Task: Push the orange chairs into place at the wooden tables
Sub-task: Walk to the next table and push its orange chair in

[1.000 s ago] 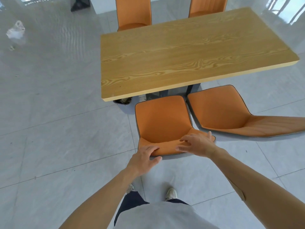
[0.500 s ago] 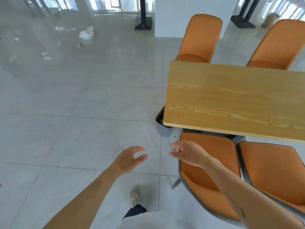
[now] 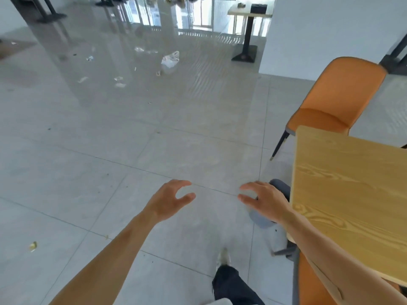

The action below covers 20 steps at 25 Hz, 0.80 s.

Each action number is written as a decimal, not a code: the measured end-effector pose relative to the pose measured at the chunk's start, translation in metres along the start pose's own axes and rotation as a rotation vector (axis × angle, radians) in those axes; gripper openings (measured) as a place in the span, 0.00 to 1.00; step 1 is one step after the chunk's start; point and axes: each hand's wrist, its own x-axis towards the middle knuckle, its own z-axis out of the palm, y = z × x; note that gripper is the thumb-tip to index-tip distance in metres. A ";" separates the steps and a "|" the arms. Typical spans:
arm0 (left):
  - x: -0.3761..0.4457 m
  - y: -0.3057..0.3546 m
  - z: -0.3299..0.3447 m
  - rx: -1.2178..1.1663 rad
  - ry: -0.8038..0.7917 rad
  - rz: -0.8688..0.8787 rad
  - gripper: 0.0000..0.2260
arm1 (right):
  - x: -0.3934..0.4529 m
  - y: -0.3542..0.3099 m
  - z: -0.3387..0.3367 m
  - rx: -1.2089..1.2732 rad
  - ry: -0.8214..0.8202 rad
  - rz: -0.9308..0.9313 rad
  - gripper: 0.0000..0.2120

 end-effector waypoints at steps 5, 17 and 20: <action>0.104 -0.002 -0.025 0.081 0.043 0.025 0.23 | 0.110 0.019 -0.027 0.041 0.022 -0.037 0.24; 0.359 0.050 -0.066 0.144 0.034 0.045 0.26 | 0.326 0.077 -0.126 0.069 0.089 0.009 0.22; 0.429 0.053 -0.070 0.146 0.035 0.082 0.28 | 0.378 0.097 -0.140 0.062 0.095 0.045 0.22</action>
